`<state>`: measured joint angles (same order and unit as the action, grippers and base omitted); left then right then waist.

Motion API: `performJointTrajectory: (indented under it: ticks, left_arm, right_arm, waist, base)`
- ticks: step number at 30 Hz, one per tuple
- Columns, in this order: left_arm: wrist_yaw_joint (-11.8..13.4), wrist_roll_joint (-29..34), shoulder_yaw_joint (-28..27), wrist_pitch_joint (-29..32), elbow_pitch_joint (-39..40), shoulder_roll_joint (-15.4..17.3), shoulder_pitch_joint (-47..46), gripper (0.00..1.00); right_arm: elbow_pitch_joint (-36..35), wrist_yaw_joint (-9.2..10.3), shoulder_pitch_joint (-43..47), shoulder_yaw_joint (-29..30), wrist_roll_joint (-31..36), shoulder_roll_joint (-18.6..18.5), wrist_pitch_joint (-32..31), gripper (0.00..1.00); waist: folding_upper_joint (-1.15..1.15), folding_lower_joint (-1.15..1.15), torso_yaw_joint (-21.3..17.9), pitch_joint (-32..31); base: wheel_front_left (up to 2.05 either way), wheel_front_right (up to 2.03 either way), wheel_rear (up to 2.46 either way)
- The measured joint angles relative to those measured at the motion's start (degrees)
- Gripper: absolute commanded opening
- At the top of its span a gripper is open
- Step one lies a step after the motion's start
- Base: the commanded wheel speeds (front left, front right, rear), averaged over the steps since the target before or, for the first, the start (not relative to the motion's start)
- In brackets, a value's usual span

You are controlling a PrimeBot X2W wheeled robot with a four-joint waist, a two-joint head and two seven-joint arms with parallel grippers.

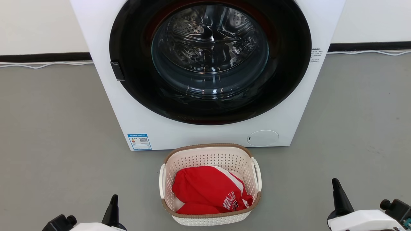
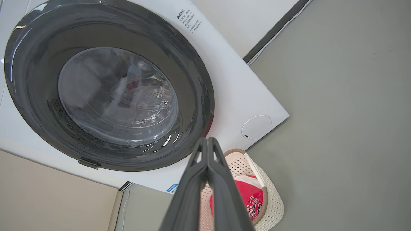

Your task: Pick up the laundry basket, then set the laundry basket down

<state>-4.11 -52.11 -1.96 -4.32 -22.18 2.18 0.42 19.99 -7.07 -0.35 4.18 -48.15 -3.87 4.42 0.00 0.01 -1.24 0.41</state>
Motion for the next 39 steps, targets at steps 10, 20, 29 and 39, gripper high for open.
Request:
performJointTrajectory:
  ticks: [10,20,29,39]
  left_arm:
    - [-0.4,-6.0,-0.5,1.7,1.1,0.0,-1.1,0.00]
    - [-0.9,-12.1,-0.9,3.4,1.9,0.0,-1.1,0.00]
    - [-1.0,-17.4,-1.4,4.7,2.8,0.0,-1.4,0.00]
    - [-1.5,-22.9,-1.6,6.2,3.7,0.0,-2.4,0.00]
  right_arm:
    - [-0.7,0.00,0.0,0.9,-6.6,0.4,-1.5,0.00]
    - [-1.0,0.00,-0.1,1.2,-13.2,0.6,-3.2,0.00]
    - [-1.7,0.00,-1.2,1.5,-19.2,0.7,-4.5,0.00]
    - [-2.4,0.00,-1.2,1.9,-25.3,0.8,-6.0,0.00]
  waist:
    - [0.00,0.00,0.2,0.0]
    - [0.00,0.00,0.4,-0.1]
    - [0.00,0.00,0.6,-0.1]
    - [0.00,0.00,0.7,-0.1]
  base:
    - [0.00,0.00,0.00]
    - [0.00,0.00,0.00]
    - [0.00,0.00,0.00]
    - [0.00,0.00,0.00]
